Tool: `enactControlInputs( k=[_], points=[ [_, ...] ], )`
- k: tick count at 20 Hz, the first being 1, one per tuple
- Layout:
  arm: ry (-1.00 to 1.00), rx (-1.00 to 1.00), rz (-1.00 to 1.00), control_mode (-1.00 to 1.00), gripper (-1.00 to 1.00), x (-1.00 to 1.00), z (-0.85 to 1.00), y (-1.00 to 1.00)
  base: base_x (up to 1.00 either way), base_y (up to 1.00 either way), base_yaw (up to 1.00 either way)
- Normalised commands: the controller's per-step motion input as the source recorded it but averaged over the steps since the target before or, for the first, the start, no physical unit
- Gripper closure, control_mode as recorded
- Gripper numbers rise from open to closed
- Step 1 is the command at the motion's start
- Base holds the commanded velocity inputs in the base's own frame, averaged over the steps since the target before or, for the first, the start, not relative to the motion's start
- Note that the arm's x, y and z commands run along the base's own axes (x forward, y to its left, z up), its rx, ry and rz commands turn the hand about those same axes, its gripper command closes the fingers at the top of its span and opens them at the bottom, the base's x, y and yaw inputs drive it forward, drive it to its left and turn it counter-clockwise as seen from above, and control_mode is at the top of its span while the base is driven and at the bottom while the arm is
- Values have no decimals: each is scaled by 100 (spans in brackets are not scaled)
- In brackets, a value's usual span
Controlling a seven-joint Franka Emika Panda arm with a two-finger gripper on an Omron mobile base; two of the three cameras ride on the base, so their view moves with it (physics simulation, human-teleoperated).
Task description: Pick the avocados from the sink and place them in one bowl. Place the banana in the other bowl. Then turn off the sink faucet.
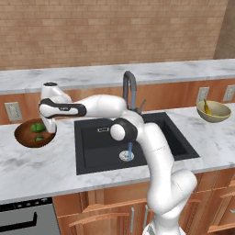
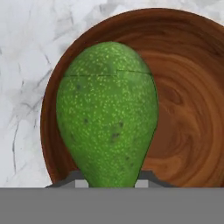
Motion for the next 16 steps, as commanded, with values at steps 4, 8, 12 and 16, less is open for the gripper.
enactControlInputs(
  k=[4, 8, 12, 16],
  points=[
    [0, 0, -5, -100, -100, 7, 0, 0, 0, 0, 0],
    [0, 0, -3, -100, -100, 0, 3, -30, 0, 0, 0],
    [0, 3, 0, -100, -100, 0, 0, -63, 0, 0, 0],
    [0, 11, 0, -100, -100, -6, 20, -90, 0, 0, 0]
  ],
)
